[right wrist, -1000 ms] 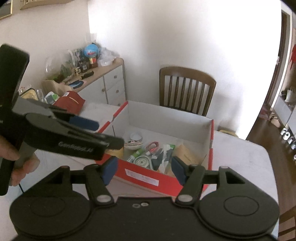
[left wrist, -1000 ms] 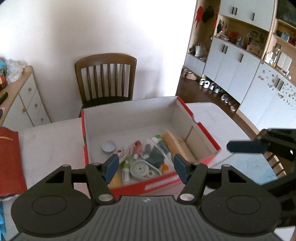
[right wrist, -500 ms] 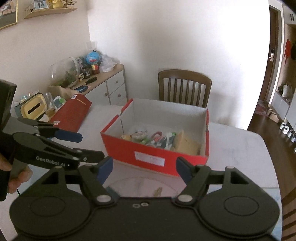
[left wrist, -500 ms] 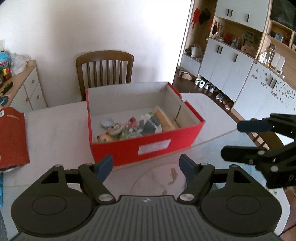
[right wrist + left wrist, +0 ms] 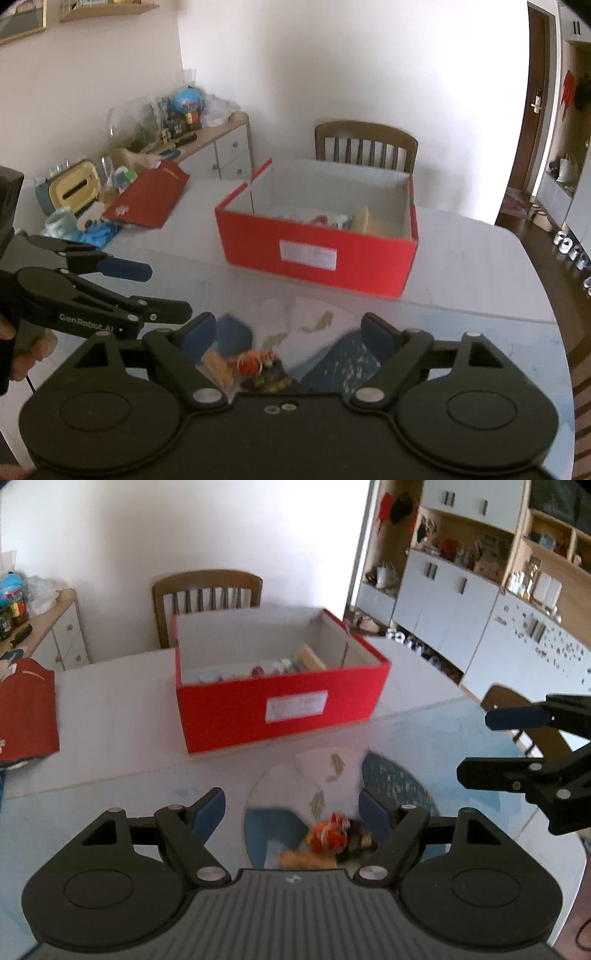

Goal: Organize objects
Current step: 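Withdraw both grippers from the box back toward the pile, then grasp the bagged bread snack with the left gripper while the right grasps the cotton-swab bag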

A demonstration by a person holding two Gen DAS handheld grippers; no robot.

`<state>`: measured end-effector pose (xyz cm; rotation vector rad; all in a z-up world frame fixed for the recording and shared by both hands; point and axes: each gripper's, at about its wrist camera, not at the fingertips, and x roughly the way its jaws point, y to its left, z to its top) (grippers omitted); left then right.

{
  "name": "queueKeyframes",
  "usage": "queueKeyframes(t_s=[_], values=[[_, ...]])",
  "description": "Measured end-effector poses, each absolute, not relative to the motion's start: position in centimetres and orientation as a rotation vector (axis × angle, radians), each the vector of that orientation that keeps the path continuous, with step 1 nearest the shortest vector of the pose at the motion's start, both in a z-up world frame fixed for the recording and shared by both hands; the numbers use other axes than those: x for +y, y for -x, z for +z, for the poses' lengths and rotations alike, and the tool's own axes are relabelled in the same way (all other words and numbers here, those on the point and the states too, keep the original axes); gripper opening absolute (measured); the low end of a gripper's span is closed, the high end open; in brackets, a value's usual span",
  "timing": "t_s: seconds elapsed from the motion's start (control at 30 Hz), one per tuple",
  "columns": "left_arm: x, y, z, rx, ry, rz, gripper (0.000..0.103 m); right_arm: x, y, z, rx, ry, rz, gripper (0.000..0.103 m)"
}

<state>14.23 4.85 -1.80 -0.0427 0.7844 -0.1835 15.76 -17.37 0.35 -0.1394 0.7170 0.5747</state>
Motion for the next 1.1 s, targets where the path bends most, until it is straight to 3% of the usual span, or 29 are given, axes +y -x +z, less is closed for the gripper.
queueKeyframes(t_s=[0.2,0.33,1.1], values=[[4.3,-12.9,-5.0,0.835,0.022,-0.193,0.088,-17.4,-13.3,-2.5,0.763,0.193,0.581,0.089],[4.2,-12.5,-7.0,0.857,0.030,-0.204,0.103,-17.3,-12.1,-4.1,0.791,0.219,0.605,0.094],[2.8,-16.2,-12.9,0.914,-0.013,-0.251,0.103,-14.6,-12.1,-11.2,0.895,0.400,0.721,0.094]])
